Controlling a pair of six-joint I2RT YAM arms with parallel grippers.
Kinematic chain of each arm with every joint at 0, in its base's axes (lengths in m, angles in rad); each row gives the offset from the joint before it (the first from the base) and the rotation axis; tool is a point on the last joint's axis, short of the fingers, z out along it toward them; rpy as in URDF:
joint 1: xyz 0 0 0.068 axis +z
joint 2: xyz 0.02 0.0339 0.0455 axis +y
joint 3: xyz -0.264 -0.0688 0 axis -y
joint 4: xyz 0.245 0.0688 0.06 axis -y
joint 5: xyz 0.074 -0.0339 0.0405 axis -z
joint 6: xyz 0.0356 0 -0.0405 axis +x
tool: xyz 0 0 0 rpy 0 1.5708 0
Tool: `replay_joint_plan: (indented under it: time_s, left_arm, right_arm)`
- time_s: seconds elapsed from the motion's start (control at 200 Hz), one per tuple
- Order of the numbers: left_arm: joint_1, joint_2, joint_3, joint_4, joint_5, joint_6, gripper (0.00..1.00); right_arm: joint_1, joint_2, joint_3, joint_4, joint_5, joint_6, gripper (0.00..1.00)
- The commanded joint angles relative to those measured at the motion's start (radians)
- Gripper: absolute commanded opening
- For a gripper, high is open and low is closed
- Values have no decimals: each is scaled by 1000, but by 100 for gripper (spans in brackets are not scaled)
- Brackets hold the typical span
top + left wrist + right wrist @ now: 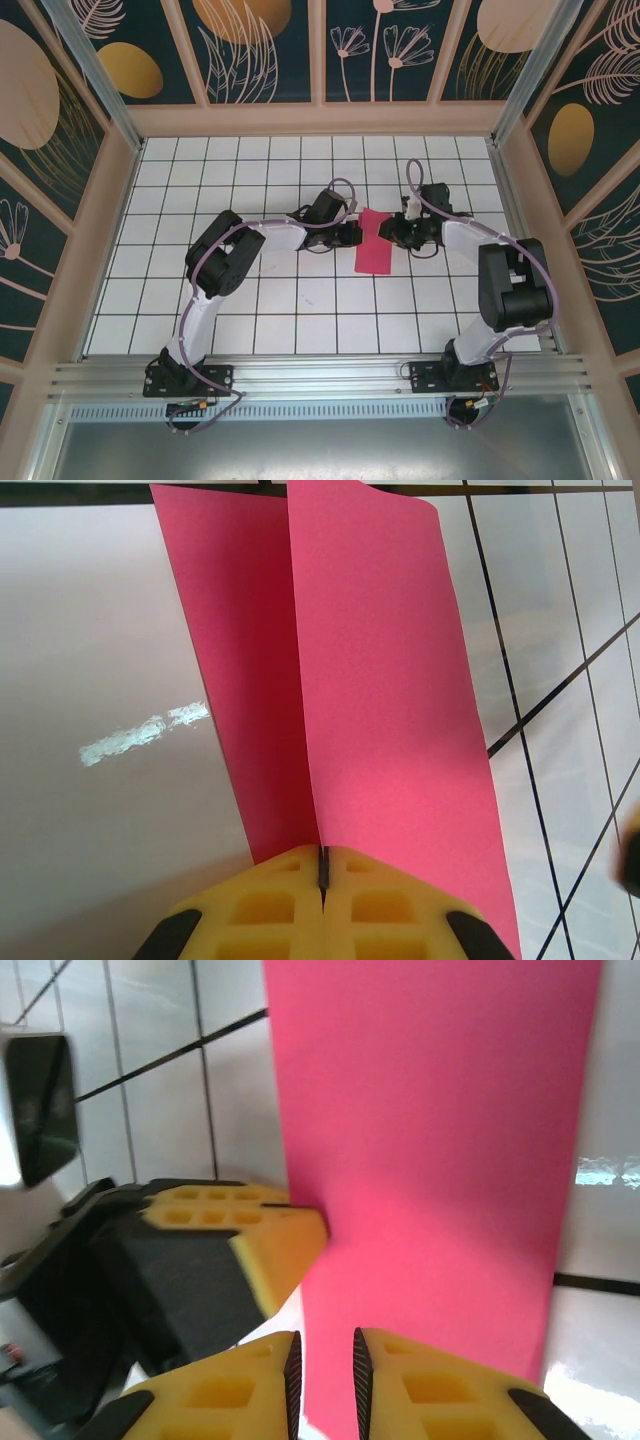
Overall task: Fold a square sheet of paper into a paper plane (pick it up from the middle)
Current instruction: Fold the square sheet of paper in half at the center of the table.
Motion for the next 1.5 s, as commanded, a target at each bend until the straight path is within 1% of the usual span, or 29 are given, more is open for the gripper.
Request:
replay_joint_plan:
  time_s: [0.0, 0.11, 0.195, 0.3, 0.405, 0.555, 0.661, 0.811, 0.951, 1.056, 1.226, 1.356, 1.496]
  left_arm:
    - [-2, 9, -31, -68, 6, -11, 3]
    - [-3, 12, -28, -69, 10, -12, 3]
    - [-2, 8, -33, -72, 7, -8, 3]
    - [-2, 8, -33, -75, 4, -5, 3]
    - [-3, 14, -30, -75, 10, -6, 3]
    - [-3, 12, -28, -77, 10, -5, 3]
    - [-2, 12, -28, -77, 11, -5, 3]
    - [-2, 9, -31, -77, 9, -5, 3]
    - [-2, 9, -34, -77, 9, -4, 3]
    - [-1, 9, -34, -84, 7, 0, 3]
    - [-3, 8, -33, -87, 6, 0, 2]
    - [-2, 2, -33, -94, 3, 4, 2]
    - [-2, -3, -36, -91, 1, 4, 2]
  right_arm:
    - [-4, 65, -20, 5, 1, 7, 25]
    - [-13, 107, -44, 6, 25, -2, 25]
    - [-17, 96, -40, 8, 0, -5, 25]
    - [-21, 58, 21, -19, -24, -13, 25]
    - [-36, 61, 88, -26, -34, -20, 25]
    - [-57, 150, 186, -34, -29, -42, 25]
    - [-71, 223, 227, -26, -58, -40, 25]
    - [-71, 283, 214, -13, -61, -45, 25]
    - [-77, 325, 198, -20, -4, -49, 25]
    - [-80, 301, 210, -16, -54, -48, 25]
    - [-85, 251, 295, -60, -76, -60, 25]
    - [-95, 282, 341, -61, -84, -59, 24]
    - [-96, 342, 342, -38, -86, -48, 23]
